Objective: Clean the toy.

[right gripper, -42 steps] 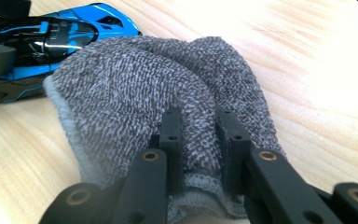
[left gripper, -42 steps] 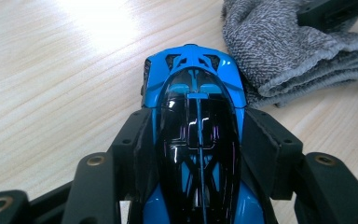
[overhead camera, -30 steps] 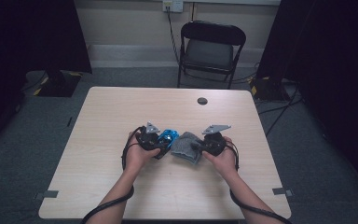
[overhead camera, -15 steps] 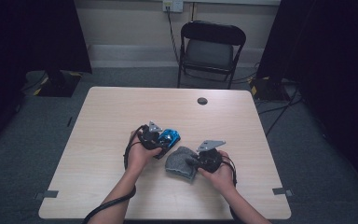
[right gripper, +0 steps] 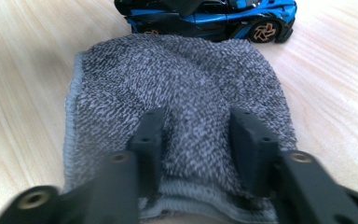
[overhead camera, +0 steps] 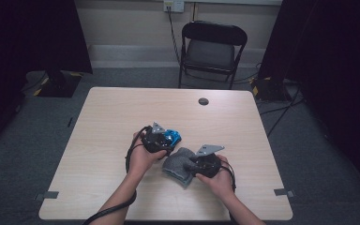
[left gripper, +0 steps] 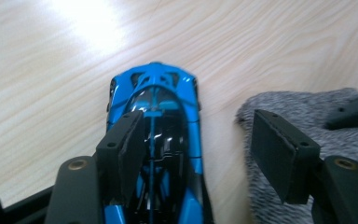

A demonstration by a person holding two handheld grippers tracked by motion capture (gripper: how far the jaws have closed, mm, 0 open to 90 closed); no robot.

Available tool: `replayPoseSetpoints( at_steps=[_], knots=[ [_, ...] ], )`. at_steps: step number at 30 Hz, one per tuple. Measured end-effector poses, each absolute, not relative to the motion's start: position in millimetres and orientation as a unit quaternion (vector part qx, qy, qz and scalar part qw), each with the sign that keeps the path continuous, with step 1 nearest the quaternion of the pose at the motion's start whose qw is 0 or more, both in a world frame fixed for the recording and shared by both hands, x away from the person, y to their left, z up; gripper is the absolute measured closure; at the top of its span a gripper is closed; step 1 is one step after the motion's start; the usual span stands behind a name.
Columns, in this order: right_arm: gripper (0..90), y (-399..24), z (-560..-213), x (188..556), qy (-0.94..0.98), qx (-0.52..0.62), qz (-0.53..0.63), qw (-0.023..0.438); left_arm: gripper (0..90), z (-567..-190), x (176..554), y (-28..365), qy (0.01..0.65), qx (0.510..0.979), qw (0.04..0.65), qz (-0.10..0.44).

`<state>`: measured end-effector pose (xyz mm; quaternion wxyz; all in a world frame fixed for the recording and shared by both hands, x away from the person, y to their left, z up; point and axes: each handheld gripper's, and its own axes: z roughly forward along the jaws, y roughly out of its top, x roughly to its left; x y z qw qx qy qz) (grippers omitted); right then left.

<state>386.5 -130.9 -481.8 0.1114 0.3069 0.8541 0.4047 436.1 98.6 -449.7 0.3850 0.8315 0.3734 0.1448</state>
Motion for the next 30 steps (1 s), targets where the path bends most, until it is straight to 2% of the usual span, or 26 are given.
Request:
replayPoseSetpoints(
  at_steps=[2,7,15,20,22,27,28,29,30],
  knots=[
    [47.1,-132,-478,384,0.854,0.301,0.409,0.113,35.5,-446,432,98,0.368,0.832,0.389,0.146],
    [43.4,-143,-466,383,0.851,0.291,0.420,0.119,35.8,-442,419,99,0.358,0.833,0.397,0.144],
    [45.4,-171,-464,406,0.823,0.343,0.431,0.136,38.8,-445,394,82,0.328,0.846,0.399,0.132],
    [49.6,-160,-470,424,0.830,0.351,0.410,0.141,39.0,-457,382,63,0.314,0.856,0.392,0.122],
    [50.8,-154,-474,431,0.832,0.345,0.415,0.128,40.0,-461,379,57,0.315,0.856,0.390,0.122],
    [55.5,-139,-480,438,0.845,0.331,0.402,0.122,37.0,-476,379,50,0.323,0.857,0.381,0.128],
    [58.3,-137,-481,438,0.849,0.325,0.397,0.124,37.0,-479,379,50,0.327,0.859,0.376,0.122],
    [67.2,-136,-483,439,0.855,0.316,0.392,0.122,37.9,-482,379,50,0.328,0.863,0.366,0.114],
    [67.7,-136,-485,438,0.862,0.307,0.381,0.130,39.4,-485,378,51,0.325,0.864,0.369,0.113]
  ],
)
